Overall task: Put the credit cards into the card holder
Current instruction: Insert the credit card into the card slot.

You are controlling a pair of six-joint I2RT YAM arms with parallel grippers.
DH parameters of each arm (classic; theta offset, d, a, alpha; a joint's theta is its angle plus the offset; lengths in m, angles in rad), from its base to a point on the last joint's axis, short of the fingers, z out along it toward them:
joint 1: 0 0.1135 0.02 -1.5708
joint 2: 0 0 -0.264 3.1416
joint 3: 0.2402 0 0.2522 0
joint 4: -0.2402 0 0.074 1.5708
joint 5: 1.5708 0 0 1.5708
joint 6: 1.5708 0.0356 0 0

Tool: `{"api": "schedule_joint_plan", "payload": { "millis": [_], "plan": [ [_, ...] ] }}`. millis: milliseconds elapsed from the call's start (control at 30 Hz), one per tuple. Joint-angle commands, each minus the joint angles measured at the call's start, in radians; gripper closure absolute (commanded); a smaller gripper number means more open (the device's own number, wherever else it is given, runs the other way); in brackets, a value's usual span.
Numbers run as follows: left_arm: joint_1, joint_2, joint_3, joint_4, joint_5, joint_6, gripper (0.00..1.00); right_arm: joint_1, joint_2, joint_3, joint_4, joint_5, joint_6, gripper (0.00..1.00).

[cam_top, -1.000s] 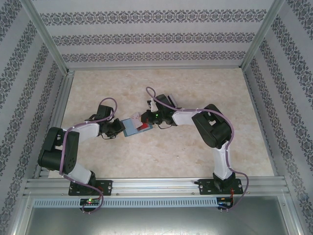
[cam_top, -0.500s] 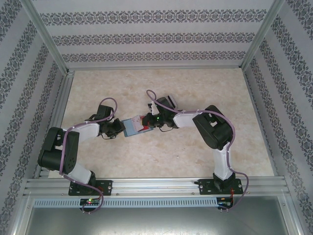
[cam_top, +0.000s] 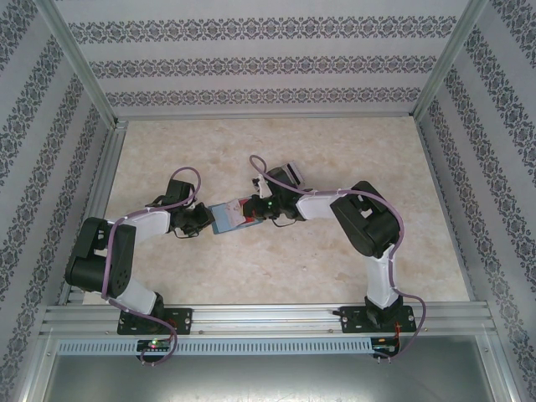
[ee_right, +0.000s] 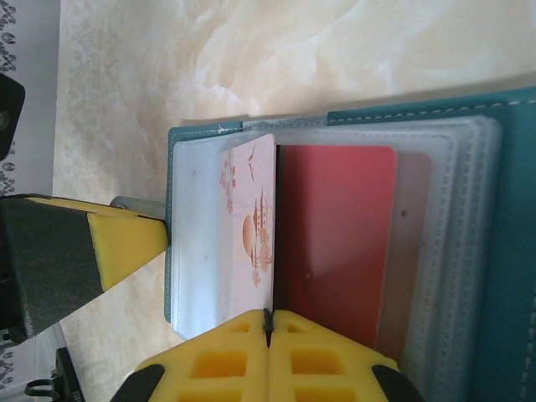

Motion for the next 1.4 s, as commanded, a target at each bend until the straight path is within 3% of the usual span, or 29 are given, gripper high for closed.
{"api": "schedule_joint_plan", "payload": {
  "millis": [0,900,1367],
  "plan": [
    [0.005,-0.008,0.009,0.016,0.005,0.002,0.83,0.022,0.012,0.018,-0.025,0.023,0.004,0.95],
    [0.005,0.005,0.001,0.04,0.024,-0.012,0.83,0.137,0.063,0.194,-0.31,0.21,-0.163,0.88],
    [0.005,-0.031,-0.007,0.026,0.017,-0.015,0.82,0.132,0.05,0.193,-0.302,0.163,-0.176,0.79]
  ]
}}
